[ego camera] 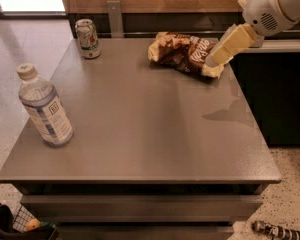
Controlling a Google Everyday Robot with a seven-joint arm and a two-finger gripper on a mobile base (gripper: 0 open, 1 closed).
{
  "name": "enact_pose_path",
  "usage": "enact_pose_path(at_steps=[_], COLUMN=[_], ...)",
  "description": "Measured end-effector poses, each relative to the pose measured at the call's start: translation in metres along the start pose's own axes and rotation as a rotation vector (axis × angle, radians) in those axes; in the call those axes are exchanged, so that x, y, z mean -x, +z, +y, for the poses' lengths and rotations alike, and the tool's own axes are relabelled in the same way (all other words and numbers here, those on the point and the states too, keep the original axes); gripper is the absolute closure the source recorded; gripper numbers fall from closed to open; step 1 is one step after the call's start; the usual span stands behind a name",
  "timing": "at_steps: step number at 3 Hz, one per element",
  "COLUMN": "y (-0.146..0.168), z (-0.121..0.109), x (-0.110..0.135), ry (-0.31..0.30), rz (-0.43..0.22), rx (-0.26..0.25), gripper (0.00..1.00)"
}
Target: Move brown chip bag near blue plastic bottle
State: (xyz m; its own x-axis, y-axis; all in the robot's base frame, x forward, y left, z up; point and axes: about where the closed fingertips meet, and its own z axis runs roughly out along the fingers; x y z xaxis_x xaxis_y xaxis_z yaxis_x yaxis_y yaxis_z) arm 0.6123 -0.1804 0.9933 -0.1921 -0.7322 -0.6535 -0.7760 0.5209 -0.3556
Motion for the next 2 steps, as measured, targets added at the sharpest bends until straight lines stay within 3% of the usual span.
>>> enact_pose_path(at_steps=[2], y=[0.0043], z=[-0.0013], x=[0.0016], ry=[0.008], rz=[0.023], rx=[-0.011], gripper=[0.0])
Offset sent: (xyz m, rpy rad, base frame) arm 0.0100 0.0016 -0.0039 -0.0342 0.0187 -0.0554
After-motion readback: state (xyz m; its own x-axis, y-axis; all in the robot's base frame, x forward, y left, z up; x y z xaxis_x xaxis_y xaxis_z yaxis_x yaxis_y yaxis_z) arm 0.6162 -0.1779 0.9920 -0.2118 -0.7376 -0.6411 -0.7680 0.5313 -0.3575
